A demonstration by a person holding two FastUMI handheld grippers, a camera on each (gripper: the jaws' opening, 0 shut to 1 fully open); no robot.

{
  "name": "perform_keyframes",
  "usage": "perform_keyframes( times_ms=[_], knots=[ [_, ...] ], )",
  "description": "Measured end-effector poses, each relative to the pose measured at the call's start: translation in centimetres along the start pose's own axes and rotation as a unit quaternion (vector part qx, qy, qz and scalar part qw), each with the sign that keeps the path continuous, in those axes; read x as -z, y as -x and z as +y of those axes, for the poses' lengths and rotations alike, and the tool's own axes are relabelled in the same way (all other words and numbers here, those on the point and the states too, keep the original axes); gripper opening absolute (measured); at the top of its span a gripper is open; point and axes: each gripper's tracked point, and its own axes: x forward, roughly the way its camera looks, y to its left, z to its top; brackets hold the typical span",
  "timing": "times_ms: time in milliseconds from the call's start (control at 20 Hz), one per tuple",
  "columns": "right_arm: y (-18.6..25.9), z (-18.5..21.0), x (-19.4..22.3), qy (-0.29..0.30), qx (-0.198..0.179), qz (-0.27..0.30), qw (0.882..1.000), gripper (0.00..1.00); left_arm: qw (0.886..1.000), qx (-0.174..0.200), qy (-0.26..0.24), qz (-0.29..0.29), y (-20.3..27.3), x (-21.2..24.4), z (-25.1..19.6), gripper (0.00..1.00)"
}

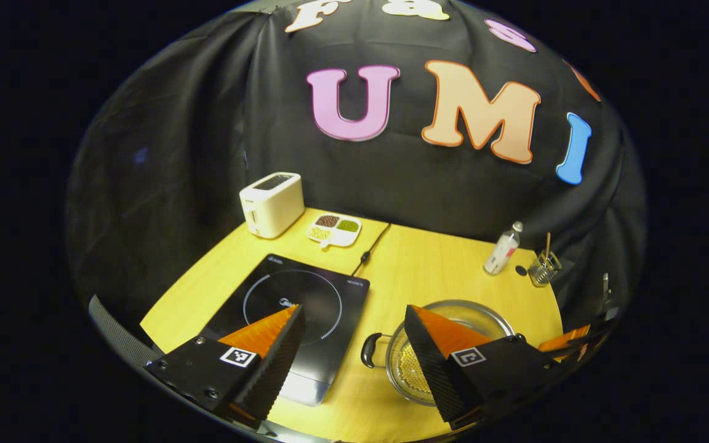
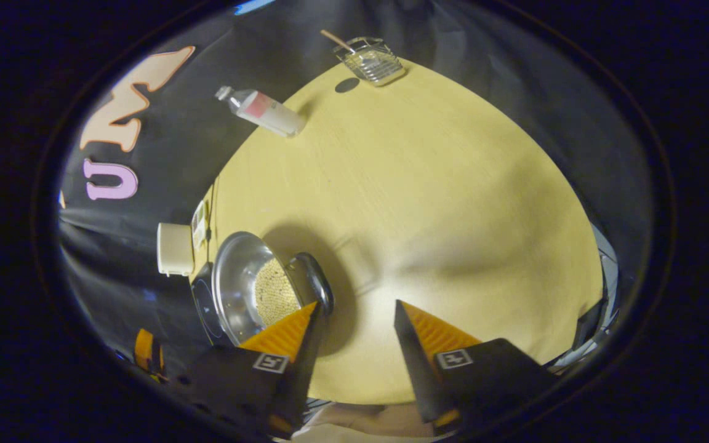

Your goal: First push the handle of the pot to place it horizontally, then grasp the pot with both hands and set it on the induction cooktop.

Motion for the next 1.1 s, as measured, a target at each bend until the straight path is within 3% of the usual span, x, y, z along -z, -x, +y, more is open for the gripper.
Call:
perform_keyframes(
  times_ms=[50, 100, 200, 250, 300, 350, 450, 500, 550, 600, 650, 700, 850, 900, 950, 1050, 1100],
  knots=[
    [0.3, 0.5, -0.3, -0.002, -0.01, -0.006, 1.0, 0.81, 1.0, 0.01, 0.004, 0.023, -0.8, 1.2, -0.3, 0.99],
    [0.6, 1.1, -0.7, 0.0, -0.019, -0.011, 1.0, 0.89, 0.999, 0.017, 0.007, 0.043, -1.7, 2.2, -0.6, 0.99],
    [0.9, 2.3, -1.1, 0.005, -0.039, -0.014, 0.999, 0.93, 0.995, 0.034, 0.009, 0.089, -3.3, 4.5, -1.1, 0.99],
    [0.9, 3.0, -1.1, 0.008, -0.045, -0.012, 0.999, 1.0, 0.993, 0.042, 0.009, 0.113, -3.8, 5.6, -1.5, 0.99],
    [0.6, 3.4, -1.2, 0.015, -0.048, -0.009, 0.999, 0.93, 0.989, 0.05, 0.009, 0.138, -4.4, 6.7, -1.7, 1.0],
    [0.1, 3.8, -1.2, 0.024, -0.049, -0.003, 0.999, 0.92, 0.985, 0.055, 0.007, 0.163, -5.1, 7.6, -1.9, 0.99],
    [-0.9, 4.4, -0.8, 0.041, -0.051, 0.011, 0.998, 0.92, 0.979, 0.061, 0.003, 0.194, -6.4, 8.9, -2.1, 0.96],
    [-1.5, 4.7, -0.7, 0.05, -0.053, 0.019, 0.997, 1.0, 0.977, 0.061, 0.002, 0.206, -6.9, 9.2, -2.1, 0.96],
    [-2.0, 4.9, -0.4, 0.058, -0.054, 0.028, 0.996, 0.92, 0.973, 0.063, -0.001, 0.221, -7.3, 9.7, -2.1, 0.96],
    [-2.7, 5.1, -0.2, 0.065, -0.054, 0.037, 0.996, 1.0, 0.97, 0.064, -0.003, 0.234, -7.7, 10.1, -2.2, 0.96],
    [-3.3, 5.3, 0.2, 0.071, -0.054, 0.044, 0.995, 1.0, 0.967, 0.067, -0.007, 0.247, -8.2, 10.5, -2.2, 0.95],
    [-3.9, 5.5, 0.5, 0.077, -0.053, 0.051, 0.994, 0.92, 0.963, 0.068, -0.012, 0.261, -8.6, 11.0, -2.2, 0.94],
    [-5.5, 5.7, 1.3, 0.096, -0.052, 0.072, 0.991, 0.92, 0.951, 0.07, -0.02, 0.299, -9.6, 12.5, -2.2, 0.92],
    [-6.1, 5.7, 1.5, 0.099, -0.051, 0.079, 0.991, 1.0, 0.947, 0.07, -0.021, 0.312, -9.8, 13.0, -2.2, 0.92],
    [-6.7, 5.7, 1.8, 0.102, -0.05, 0.086, 0.99, 0.89, 0.944, 0.073, -0.02, 0.322, -10.1, 13.4, -2.2, 0.92],
    [-7.8, 5.8, 2.2, 0.108, -0.049, 0.096, 0.988, 0.88, 0.936, 0.078, -0.021, 0.342, -10.7, 13.6, -2.5, 0.89],
    [-8.2, 5.8, 2.3, 0.111, -0.049, 0.099, 0.988, 0.97, 0.933, 0.079, -0.024, 0.35, -10.8, 14.2, -2.7, 0.86]
  ],
)
